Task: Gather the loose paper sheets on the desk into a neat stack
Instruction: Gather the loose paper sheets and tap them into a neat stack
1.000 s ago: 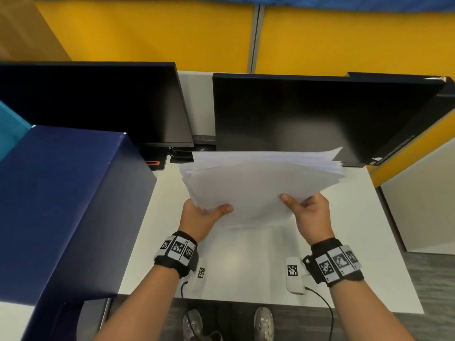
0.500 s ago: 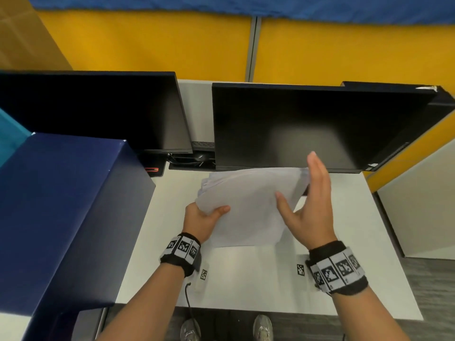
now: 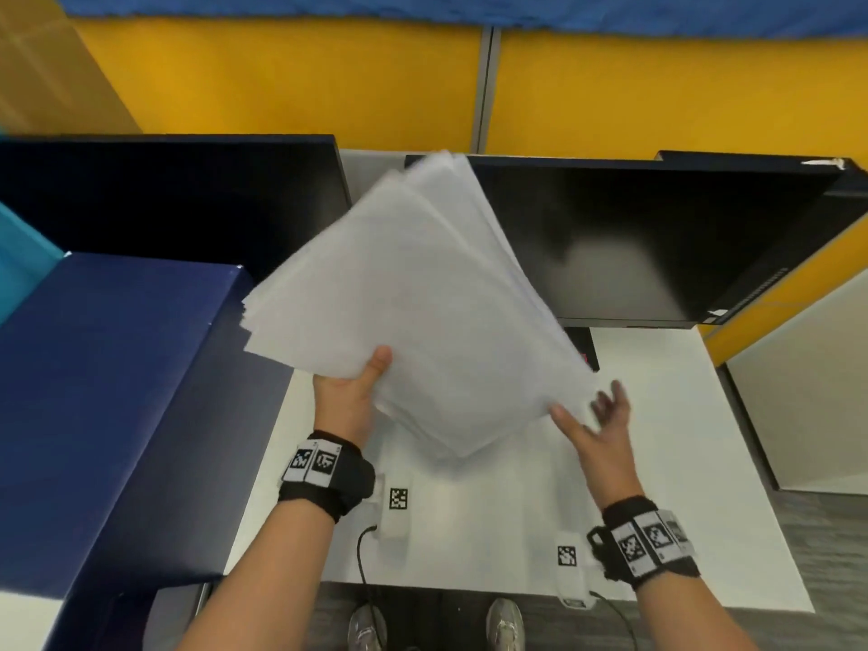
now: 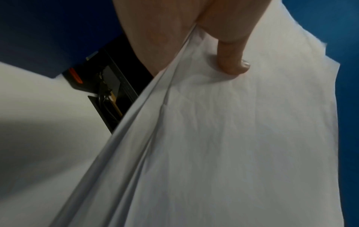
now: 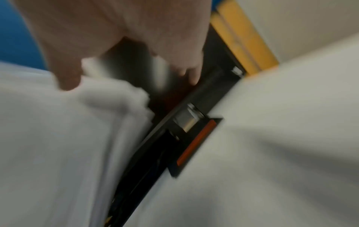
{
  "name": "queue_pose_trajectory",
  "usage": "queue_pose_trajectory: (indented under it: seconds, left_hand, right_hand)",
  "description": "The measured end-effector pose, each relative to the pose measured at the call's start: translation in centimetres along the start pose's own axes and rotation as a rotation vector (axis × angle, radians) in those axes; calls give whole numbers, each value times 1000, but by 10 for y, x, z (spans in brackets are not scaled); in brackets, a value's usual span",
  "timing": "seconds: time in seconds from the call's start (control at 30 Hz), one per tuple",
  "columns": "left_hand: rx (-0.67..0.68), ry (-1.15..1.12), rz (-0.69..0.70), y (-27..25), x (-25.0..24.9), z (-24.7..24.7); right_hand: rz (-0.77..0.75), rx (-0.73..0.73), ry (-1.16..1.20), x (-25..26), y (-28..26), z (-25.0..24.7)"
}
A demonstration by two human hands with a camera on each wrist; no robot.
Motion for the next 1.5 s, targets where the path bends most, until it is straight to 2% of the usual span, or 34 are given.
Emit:
queue_pose_trajectory:
  seconds: [0.03,0.1,0.17,0.23,0.33,0.43,0.53,0.6,0.7,0.8,0.87,0.93,1.0,1.1,1.17,1.23,1.4,1.43,1.5]
  left_hand:
    - [11,-68,-8,1,2,3]
    - [41,-182,-41,1,9,12]
    - [88,-252,-86,-4,18,25]
    - [142,-289,-119,-10,22,32]
    - [176,-213,-64,-12,5,8]
    - [235,84,-27,-4,-29,-31]
    - [442,411,-111,3,-34,-21]
    - [486,514,-129,3,-24,-4]
    - [413,499,-139,-1,-6,-4]
    - [444,444,-204,-4,6,-14]
    - [491,441,-258,-5,9,-16]
    - [561,446,-296,-9,9,-12]
    - [592,461,-289,-10,8,-7]
    - [447,442,-203,-10,8,-9]
    - [363,426,-134,-11,8,-11]
    - [326,423,-111,-13,13,-12]
    - [210,480,-80,-16,33,-15]
    - [197,467,-99,-17,41,-16]
    - [184,462,-159,-19,57,-19]
  right_hand:
    - [20,100,179,-15,5,11]
    - [-36,248,437,-17,11,34]
    - [-92,290,588,0,12,48]
    - [-138,287,624,16,13,47]
    - [-234,238,561,36,13,24]
    - [-281,199,354,46,11,-7]
    - [-243,149,117,46,11,-27]
    - [-253,106,26,49,10,-32]
    - [-260,65,-2,53,9,-33]
    - [-170,292,273,37,9,-27]
    - [-86,407,284,28,8,-25]
    - [-88,396,226,22,8,-29]
    - [-126,295,145,24,10,-36]
    - [-173,154,68,28,10,-37]
    - [-167,199,52,26,11,-27]
    - [-177,211,-82,28,10,-17]
    - [-215,-8,-81,24,3,-14]
    - [-194,-9,-118,20,3,-13]
    - [-123,83,-165,-2,11,-9]
Point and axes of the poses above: each hand's wrist, its own y-axis towards the middle knuckle, its own z-axis out of the palm, x = y × z, the point moved 8 cm from there along y, towards the middle knuckle, and after that the axes turned 14 degrees about x, right-handed, at the moved point
